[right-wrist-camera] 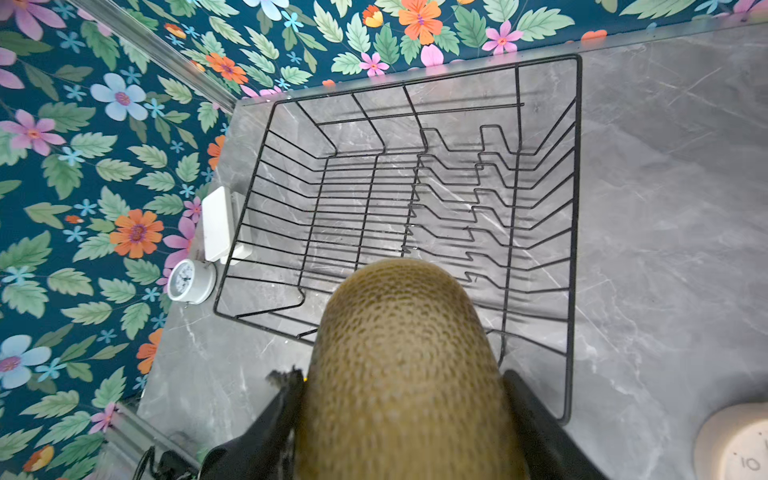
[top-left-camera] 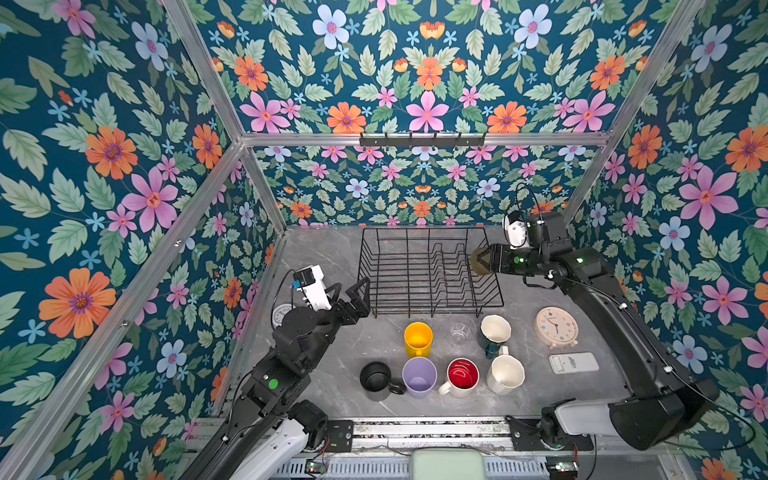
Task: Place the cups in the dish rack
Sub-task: 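Carry the glass over the dish rack with the right gripper while the left arm withdraws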
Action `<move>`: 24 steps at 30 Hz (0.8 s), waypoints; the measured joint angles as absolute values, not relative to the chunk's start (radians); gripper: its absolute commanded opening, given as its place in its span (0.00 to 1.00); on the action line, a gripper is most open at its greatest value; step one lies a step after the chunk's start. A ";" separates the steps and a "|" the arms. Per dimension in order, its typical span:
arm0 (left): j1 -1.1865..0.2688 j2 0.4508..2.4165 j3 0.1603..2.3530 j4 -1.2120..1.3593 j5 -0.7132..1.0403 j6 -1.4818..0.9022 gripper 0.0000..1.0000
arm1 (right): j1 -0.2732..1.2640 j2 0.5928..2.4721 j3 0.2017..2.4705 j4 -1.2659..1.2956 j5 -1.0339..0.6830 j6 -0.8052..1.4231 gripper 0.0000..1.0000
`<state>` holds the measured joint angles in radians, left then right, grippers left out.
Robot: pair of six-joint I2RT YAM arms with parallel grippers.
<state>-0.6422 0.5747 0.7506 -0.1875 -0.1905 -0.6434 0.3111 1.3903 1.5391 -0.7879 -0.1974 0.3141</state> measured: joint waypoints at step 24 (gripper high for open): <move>-0.642 0.384 0.777 -0.399 -0.305 -0.675 1.00 | 0.304 1.980 1.933 -0.807 -0.051 0.198 0.00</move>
<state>-0.6422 0.3843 0.7769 -0.3992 -0.3046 -0.6746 0.3038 1.9804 1.9331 -0.8066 -0.0505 0.1982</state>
